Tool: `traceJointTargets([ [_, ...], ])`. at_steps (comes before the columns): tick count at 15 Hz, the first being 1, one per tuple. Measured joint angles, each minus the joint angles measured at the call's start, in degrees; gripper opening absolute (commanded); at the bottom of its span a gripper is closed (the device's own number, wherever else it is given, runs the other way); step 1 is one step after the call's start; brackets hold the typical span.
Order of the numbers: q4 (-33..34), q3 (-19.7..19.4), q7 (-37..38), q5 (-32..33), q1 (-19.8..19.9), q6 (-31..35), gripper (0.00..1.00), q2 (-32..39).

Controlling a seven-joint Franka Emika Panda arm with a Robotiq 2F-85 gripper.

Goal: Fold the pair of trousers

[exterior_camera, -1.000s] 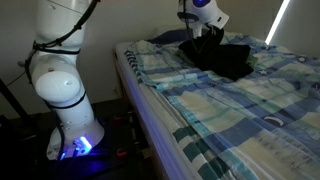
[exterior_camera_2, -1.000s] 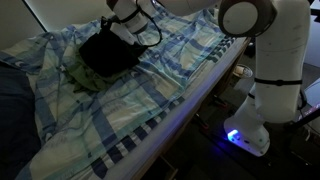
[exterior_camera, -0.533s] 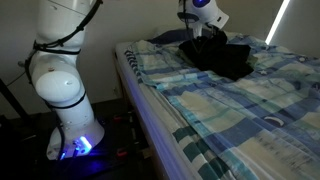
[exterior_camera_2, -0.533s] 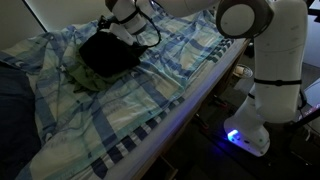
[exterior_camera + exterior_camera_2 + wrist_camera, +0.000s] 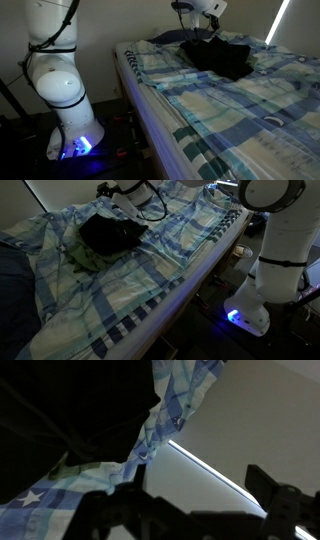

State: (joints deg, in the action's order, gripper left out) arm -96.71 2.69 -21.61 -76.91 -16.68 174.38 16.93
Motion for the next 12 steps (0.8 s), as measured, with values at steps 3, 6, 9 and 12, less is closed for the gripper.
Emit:
traceJointTargets([
  [3,-7.8,0.0,1.3,0.0,-0.6,1.2,1.0,-5.5],
  [6,-15.7,0.0,3.6,0.1,-1.3,2.0,1.0,-10.6],
  [9,-22.4,0.1,6.1,0.4,-2.1,2.2,1.0,-14.7],
  [12,-28.2,0.4,11.8,2.1,-2.8,2.3,1.0,-17.6],
])
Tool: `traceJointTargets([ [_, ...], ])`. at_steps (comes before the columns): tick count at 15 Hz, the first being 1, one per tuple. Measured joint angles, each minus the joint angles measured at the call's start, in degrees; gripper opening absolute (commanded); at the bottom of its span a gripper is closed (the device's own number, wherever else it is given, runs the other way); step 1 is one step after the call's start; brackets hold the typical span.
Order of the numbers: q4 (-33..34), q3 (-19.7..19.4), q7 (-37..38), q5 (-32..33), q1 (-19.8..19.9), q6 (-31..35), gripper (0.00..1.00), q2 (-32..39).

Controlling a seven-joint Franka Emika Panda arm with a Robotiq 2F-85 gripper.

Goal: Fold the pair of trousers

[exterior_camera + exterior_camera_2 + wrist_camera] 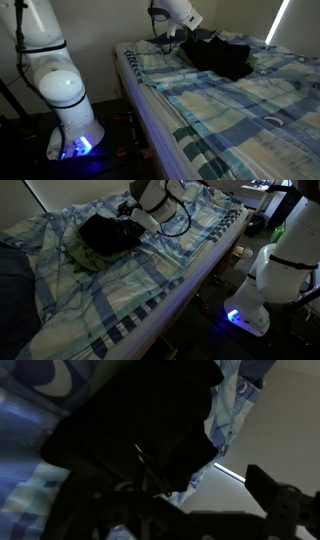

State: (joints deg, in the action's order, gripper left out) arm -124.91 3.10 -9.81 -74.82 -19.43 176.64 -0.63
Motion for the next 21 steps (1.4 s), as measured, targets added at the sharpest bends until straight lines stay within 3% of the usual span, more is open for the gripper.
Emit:
traceJointTargets([
  [4,-6.9,3.8,12.1,3.6,2.2,0.0,1.0,-2.0],
  [6,-8.0,4.0,14.2,2.4,2.0,-0.1,1.0,-2.2],
  [13,-3.4,3.0,5.0,-20.4,1.8,-0.6,1.0,-1.8],
  [18,-2.4,2.2,0.6,-30.5,2.0,-1.9,1.0,1.0],
  [21,-0.2,1.5,-6.1,-37.4,2.2,-4.0,1.0,3.4],
])
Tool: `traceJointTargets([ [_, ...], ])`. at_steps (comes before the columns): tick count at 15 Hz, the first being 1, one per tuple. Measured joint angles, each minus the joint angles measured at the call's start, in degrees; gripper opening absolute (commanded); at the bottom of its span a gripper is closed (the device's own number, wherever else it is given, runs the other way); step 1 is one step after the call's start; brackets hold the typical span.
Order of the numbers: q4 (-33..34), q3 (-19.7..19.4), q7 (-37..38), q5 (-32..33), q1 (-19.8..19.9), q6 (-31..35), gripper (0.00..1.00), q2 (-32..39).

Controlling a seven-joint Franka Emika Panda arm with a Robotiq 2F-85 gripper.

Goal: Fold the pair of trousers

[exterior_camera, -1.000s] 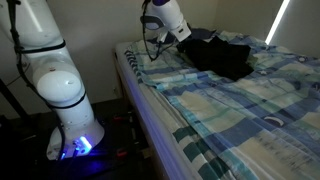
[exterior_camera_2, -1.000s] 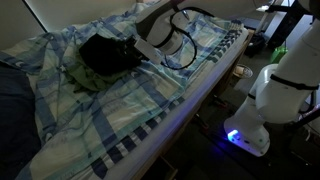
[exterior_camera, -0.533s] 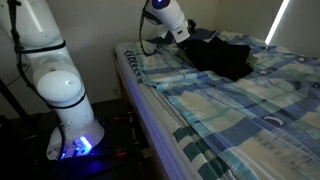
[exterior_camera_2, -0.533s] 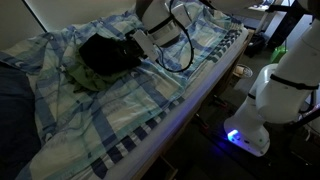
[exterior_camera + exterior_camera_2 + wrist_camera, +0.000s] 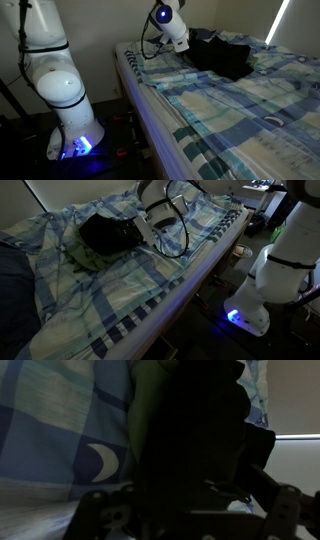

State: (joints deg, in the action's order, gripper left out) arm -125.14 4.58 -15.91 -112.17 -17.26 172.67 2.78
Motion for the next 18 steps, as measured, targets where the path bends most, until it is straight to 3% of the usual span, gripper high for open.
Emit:
traceJointTargets([
  [8,7.3,-3.5,-27.1,-20.9,0.2,-5.7,1.0,8.6],
  [17,11.3,-4.6,-41.7,-30.1,-0.8,-9.2,1.0,15.5],
  [18,11.7,-4.8,-43.0,-30.9,-0.8,-9.2,0.91,15.8],
])
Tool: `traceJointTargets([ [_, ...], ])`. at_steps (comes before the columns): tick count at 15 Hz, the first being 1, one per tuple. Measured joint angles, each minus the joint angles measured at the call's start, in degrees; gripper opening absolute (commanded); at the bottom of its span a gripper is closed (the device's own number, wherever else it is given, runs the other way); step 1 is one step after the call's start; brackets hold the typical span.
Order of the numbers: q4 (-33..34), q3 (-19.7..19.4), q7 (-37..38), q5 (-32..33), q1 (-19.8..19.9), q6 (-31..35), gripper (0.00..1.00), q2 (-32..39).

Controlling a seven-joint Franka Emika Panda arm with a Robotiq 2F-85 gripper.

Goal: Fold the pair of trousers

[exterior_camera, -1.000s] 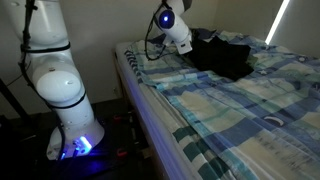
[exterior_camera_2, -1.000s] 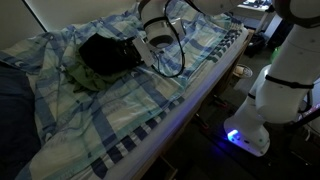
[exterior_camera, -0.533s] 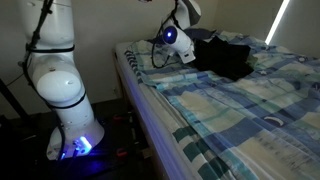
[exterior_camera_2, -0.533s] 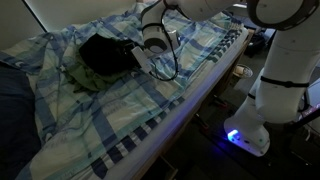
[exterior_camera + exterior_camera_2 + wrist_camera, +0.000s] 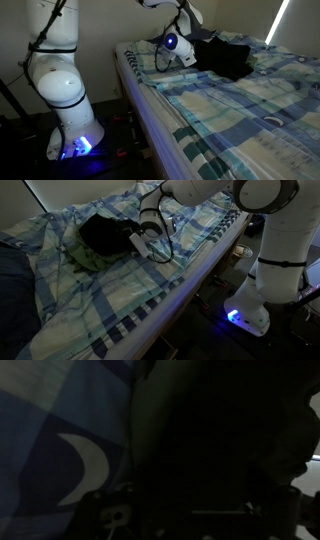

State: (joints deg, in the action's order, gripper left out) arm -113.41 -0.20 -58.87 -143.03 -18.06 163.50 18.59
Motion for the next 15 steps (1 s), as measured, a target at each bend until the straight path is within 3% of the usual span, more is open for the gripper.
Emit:
traceJointTargets([
  [1,0.4,-0.2,-1.2,-0.7,-0.1,0.0,0.72,0.2],
  [10,2.1,-1.9,-7.4,-4.1,-0.5,0.0,0.05,0.7],
  [15,2.0,-1.9,-10.0,-3.9,-0.7,2.3,0.03,-1.4],
])
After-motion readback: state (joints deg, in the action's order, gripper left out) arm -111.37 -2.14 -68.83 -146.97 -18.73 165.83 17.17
